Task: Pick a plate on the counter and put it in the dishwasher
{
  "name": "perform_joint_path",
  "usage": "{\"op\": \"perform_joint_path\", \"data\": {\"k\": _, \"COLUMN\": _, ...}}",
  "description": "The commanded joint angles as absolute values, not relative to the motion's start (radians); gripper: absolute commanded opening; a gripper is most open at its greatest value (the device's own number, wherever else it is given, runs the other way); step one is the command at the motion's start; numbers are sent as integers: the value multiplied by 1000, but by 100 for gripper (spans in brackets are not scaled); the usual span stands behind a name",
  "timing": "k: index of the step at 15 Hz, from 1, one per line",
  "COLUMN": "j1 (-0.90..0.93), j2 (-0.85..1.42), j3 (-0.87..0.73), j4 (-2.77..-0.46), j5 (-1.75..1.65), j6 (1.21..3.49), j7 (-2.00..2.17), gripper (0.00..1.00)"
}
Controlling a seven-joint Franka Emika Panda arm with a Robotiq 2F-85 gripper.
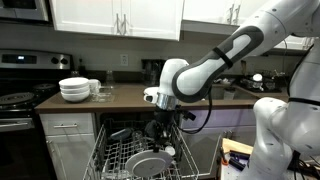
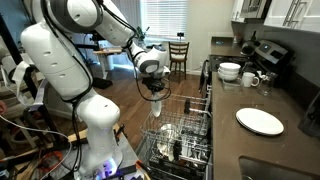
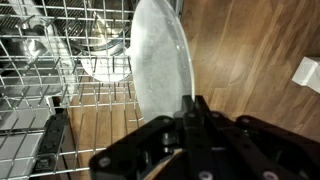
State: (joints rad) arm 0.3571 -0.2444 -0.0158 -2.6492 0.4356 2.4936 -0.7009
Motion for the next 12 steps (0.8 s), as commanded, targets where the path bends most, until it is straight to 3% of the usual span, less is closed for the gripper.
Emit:
{"op": "perform_joint_path", "data": {"k": 1, "j1": 334, "j2": -245, "j3": 7, "j4": -2648, "j5": 444, "j6": 2488, "j7": -706, "gripper": 4}}
{"op": "perform_joint_path", "data": {"k": 12, "j1": 333, "j2": -234, "j3": -1, "j4": -2647, "j5": 464, "j6": 2487, "j7": -735, "gripper": 2}}
